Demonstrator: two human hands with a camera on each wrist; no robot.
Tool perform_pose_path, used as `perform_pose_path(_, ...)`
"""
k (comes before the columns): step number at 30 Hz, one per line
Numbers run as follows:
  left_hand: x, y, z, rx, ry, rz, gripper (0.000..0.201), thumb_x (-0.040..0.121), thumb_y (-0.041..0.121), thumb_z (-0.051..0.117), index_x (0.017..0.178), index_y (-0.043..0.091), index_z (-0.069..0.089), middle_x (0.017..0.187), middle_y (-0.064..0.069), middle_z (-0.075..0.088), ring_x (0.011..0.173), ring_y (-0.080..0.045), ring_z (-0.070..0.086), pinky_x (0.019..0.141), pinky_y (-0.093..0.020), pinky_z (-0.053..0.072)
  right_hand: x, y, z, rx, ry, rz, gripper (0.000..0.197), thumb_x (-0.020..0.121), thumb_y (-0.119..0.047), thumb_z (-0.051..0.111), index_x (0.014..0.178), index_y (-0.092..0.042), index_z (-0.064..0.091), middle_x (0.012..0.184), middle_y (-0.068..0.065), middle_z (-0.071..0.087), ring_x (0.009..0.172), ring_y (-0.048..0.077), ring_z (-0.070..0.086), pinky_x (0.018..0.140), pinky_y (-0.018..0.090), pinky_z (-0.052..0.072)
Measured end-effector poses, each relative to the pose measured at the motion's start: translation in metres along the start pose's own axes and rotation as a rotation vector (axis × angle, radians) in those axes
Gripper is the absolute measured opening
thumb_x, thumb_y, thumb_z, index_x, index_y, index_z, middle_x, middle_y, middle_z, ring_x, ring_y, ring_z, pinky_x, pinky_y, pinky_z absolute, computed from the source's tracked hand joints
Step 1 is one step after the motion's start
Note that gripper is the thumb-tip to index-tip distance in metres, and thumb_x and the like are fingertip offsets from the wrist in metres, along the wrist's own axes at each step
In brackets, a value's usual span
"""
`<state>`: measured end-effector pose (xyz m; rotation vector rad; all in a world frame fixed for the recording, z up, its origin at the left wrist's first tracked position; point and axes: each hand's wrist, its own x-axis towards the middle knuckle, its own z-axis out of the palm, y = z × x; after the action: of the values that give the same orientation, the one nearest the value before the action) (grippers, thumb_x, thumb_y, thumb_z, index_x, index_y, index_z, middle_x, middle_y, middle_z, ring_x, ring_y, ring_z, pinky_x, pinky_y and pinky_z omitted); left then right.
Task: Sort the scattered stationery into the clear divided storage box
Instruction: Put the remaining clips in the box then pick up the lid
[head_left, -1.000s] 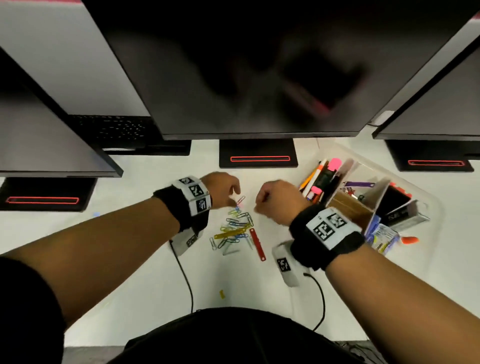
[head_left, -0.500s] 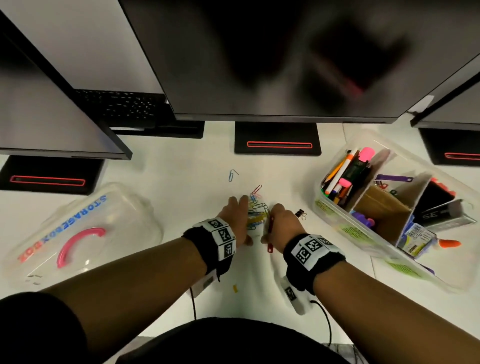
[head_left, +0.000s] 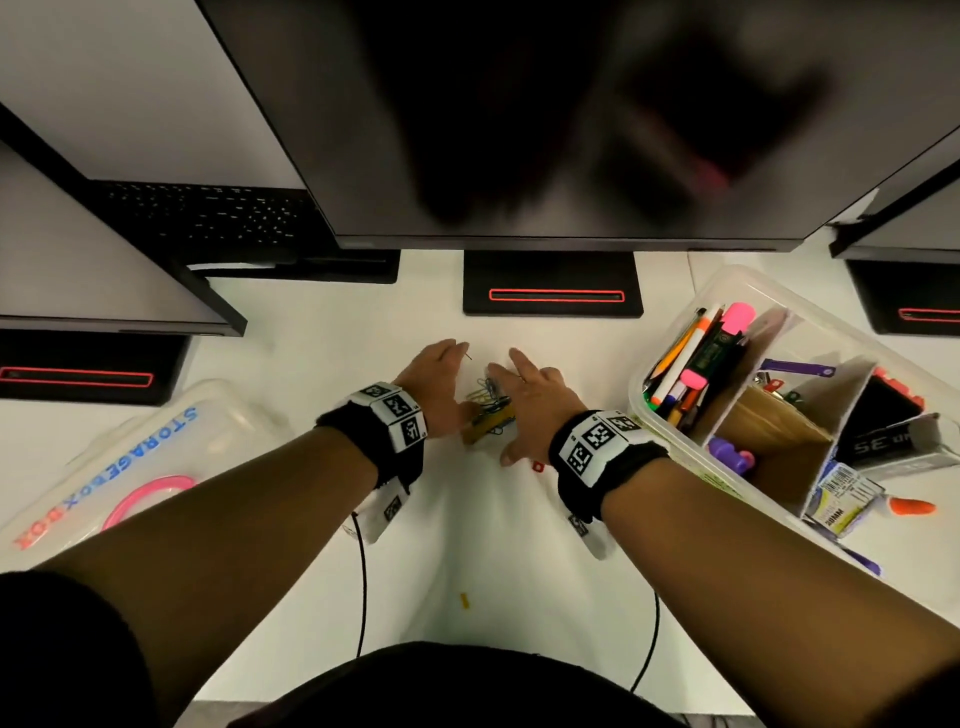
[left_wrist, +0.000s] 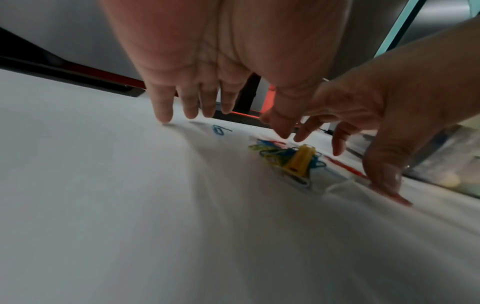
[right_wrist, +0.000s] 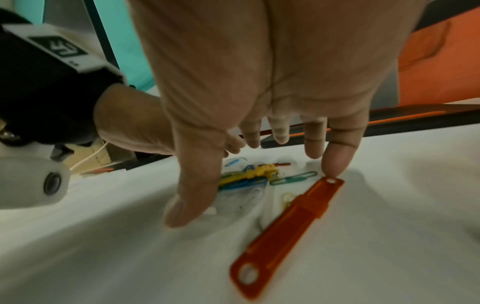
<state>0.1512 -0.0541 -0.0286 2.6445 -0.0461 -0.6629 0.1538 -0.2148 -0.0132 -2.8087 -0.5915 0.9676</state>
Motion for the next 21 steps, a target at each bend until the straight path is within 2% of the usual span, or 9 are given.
perform_pose_path(2,0.002,0.004,0.006,0.091,-0.103,0.040,0.097,0.080,0.053,0.060,0.149,0.009,0.007,0.158,-0.009,0.005,0.147,-0.025,0.004,0.119,-0.042,0.011,0.007,-0.001,0.003,-0.066,-0.023,-0.012,0.111,0.064,-0.041,0.082,0.149,-0.024,0.014,0.158,-0.004,0.006,0.136,0.032,0.023,0.107,0.046,0.038)
perform_pose_path(5,0.002,0.003,0.022,0.229,-0.180,0.138,0.114,0.067,0.078,0.045,0.148,0.005,0.010,0.156,-0.015,0.010,0.146,-0.031,0.005,0.120,-0.046,0.012,0.014,0.001,0.013,-0.068,0.033,-0.011,0.091,0.072,-0.041,0.074,0.146,-0.019,0.026,0.155,-0.002,0.019,0.134,0.029,0.027,0.107,0.039,0.038)
perform_pose_path(6,0.001,0.001,0.027,0.271,-0.197,0.160,0.118,0.062,0.082,0.039,0.148,0.005,0.012,0.155,-0.016,0.013,0.146,-0.032,0.006,0.119,-0.045,0.014,0.014,0.001,0.016,-0.060,0.060,-0.017,0.082,0.075,-0.040,0.070,0.143,-0.019,0.031,0.153,0.000,0.024,0.133,0.028,0.030,0.108,0.036,0.036)
perform_pose_path(8,-0.002,-0.006,0.036,0.304,-0.198,0.185,0.109,0.068,0.075,0.047,0.148,0.007,0.016,0.156,-0.013,0.015,0.146,-0.030,0.007,0.120,-0.042,0.014,0.010,0.003,0.022,0.002,0.103,-0.016,0.065,0.080,-0.038,0.066,0.137,-0.018,0.042,0.144,0.003,0.034,0.128,0.027,0.036,0.107,0.032,0.035)
perform_pose_path(10,-0.009,-0.009,0.041,0.232,-0.143,0.189,0.086,0.080,0.054,0.059,0.146,0.012,0.025,0.156,-0.008,0.018,0.145,-0.026,0.012,0.120,-0.037,0.015,0.004,0.004,0.028,0.103,0.147,0.001,0.051,0.084,-0.031,0.064,0.131,-0.018,0.052,0.133,0.006,0.041,0.119,0.028,0.041,0.101,0.031,0.039)
perform_pose_path(12,-0.013,-0.006,0.043,0.142,-0.072,0.206,0.065,0.085,0.038,0.060,0.141,0.016,0.037,0.151,-0.005,0.029,0.140,-0.025,0.026,0.117,-0.034,0.023,0.000,0.002,0.032,0.159,0.189,-0.009,0.040,0.086,-0.023,0.062,0.124,-0.015,0.058,0.124,0.010,0.046,0.114,0.030,0.046,0.095,0.033,0.044)
perform_pose_path(14,-0.017,-0.002,0.040,0.048,-0.019,0.231,0.045,0.087,0.029,0.058,0.129,0.015,0.052,0.137,-0.006,0.046,0.127,-0.026,0.043,0.107,-0.033,0.036,-0.002,0.000,0.033,0.168,0.196,-0.026,0.030,0.088,-0.021,0.058,0.116,-0.010,0.060,0.115,0.012,0.050,0.106,0.031,0.052,0.087,0.034,0.048)
perform_pose_path(16,-0.019,0.003,0.035,-0.025,0.025,0.221,0.031,0.088,0.026,0.057,0.116,0.012,0.061,0.120,-0.008,0.055,0.112,-0.026,0.053,0.097,-0.031,0.043,-0.004,-0.001,0.032,0.159,0.176,-0.025,0.026,0.090,-0.022,0.053,0.111,-0.008,0.059,0.111,0.013,0.052,0.100,0.031,0.056,0.082,0.036,0.050)
perform_pose_path(21,-0.024,0.018,0.021,0.076,-0.066,0.162,0.028,0.093,0.029,0.048,0.111,0.011,0.061,0.112,-0.010,0.061,0.103,-0.027,0.058,0.089,-0.034,0.046,-0.013,-0.001,0.026,0.063,0.130,-0.064,0.027,0.091,-0.015,0.045,0.113,-0.007,0.059,0.113,0.015,0.056,0.105,0.032,0.055,0.085,0.036,0.048)
